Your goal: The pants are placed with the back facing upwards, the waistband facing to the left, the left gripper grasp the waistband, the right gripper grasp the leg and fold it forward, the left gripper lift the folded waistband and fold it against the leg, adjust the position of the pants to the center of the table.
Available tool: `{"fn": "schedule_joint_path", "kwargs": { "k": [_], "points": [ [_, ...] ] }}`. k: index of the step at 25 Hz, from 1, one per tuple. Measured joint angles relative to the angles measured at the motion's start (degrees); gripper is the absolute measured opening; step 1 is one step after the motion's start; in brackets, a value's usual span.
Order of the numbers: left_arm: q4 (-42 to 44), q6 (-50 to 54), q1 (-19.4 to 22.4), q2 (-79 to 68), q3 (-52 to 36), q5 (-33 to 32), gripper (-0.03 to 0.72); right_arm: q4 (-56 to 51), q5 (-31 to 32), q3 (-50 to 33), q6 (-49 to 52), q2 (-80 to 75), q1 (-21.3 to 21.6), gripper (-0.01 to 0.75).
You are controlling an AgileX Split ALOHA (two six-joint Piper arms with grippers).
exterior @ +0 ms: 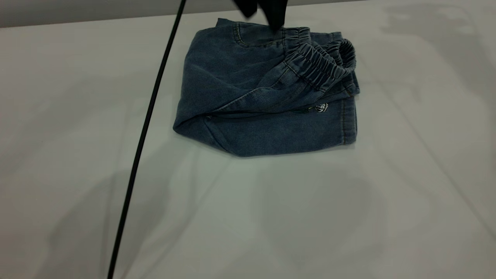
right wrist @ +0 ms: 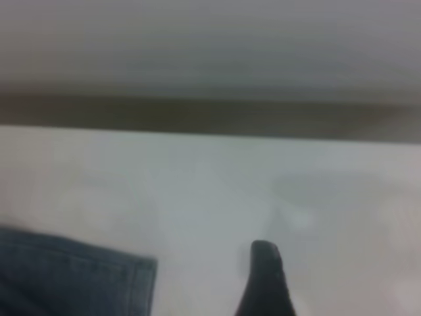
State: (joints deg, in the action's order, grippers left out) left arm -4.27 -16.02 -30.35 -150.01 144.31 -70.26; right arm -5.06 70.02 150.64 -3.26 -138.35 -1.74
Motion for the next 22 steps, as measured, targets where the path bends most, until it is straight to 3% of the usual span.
{"fn": "schedule_joint_path", "kwargs": {
  "k": [5, 12, 22],
  "points": [
    [5.0, 1.6, 0.0, 5.2, 1.8, 0.0, 0.510, -0.2, 0.0, 0.0, -0.1, 6.0, 0.1, 0.457],
    [14.6, 7.9, -0.1, 15.9, 1.4, 0.0, 0.510, -9.2, 0.0, 0.1, -0.4, 18.9, 0.0, 0.457],
    [17.9, 9.2, -0.1, 34.6, 1.1, 0.0, 0.510, -18.3, 0.1, -4.7, -0.9, 40.5, 0.0, 0.457]
  ]
}}
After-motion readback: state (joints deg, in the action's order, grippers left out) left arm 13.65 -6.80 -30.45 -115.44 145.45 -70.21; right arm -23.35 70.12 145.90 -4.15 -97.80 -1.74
